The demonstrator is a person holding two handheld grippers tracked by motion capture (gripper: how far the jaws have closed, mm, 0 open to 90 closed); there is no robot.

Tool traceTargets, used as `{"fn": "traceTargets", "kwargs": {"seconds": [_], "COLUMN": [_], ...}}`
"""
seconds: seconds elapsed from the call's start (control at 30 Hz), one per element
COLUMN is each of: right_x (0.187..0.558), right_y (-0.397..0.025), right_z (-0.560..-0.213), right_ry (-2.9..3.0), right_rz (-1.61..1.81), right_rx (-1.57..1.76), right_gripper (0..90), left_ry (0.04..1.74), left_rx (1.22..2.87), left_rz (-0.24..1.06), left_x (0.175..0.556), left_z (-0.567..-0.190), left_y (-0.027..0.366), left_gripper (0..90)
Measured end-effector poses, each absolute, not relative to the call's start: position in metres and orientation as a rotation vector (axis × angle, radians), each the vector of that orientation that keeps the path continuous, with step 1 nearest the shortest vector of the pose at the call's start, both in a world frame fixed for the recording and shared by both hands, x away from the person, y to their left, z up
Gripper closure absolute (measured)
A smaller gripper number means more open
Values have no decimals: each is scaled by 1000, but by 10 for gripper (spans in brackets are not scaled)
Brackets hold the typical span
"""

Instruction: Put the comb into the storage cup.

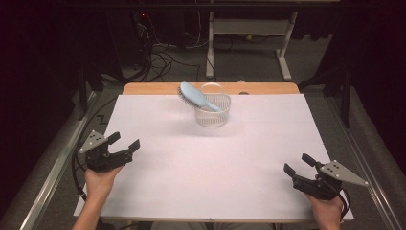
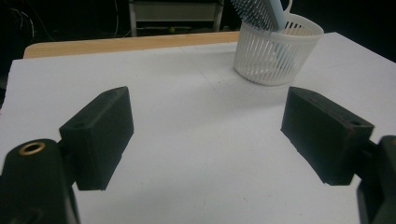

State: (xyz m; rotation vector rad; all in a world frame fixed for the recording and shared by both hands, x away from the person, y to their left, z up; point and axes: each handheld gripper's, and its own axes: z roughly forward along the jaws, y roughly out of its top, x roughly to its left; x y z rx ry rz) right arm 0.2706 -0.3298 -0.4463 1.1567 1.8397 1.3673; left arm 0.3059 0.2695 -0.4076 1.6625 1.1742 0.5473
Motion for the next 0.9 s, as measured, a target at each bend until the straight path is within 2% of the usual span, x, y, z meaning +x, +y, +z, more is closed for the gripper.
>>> {"fn": "traceTargets", "kwargs": {"seconds": [0.9], "right_x": [271], "right_y": [-331], "right_z": [-448], "right_ry": [1839], "right_rz": [1370], "right_rx": [1171], "right_gripper": [217], "left_ry": [1182], "left_rx": [1654], "left_rz": [559], "left_x": [294], "left_z": [-426], "left_y": [272], "left_gripper": [164]}}
